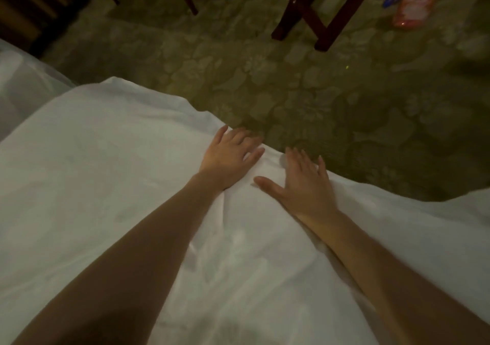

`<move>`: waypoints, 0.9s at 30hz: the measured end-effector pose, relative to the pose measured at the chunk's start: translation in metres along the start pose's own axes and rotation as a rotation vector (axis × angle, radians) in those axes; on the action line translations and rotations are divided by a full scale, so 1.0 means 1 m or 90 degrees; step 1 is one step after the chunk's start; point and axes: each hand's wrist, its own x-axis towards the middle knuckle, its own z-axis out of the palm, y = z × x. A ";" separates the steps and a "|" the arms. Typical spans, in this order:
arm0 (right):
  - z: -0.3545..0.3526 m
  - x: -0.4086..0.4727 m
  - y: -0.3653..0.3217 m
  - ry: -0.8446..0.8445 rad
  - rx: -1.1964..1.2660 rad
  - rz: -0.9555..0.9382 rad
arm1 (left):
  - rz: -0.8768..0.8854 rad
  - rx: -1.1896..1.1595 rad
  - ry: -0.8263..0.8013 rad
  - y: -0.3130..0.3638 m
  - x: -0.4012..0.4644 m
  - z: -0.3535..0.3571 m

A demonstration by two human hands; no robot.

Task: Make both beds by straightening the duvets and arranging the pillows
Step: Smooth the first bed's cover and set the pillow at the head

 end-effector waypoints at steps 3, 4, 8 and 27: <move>0.000 0.016 0.000 -0.076 0.052 0.023 | 0.041 0.012 -0.068 -0.008 0.013 0.004; 0.002 0.018 -0.001 -0.099 0.077 0.035 | 0.053 0.000 -0.080 -0.010 0.014 0.005; 0.007 0.016 -0.001 -0.146 0.147 0.078 | 0.080 0.006 -0.072 -0.012 0.014 0.014; 0.015 0.013 -0.002 -0.036 0.128 0.035 | 0.137 -0.038 -0.063 -0.017 0.021 0.021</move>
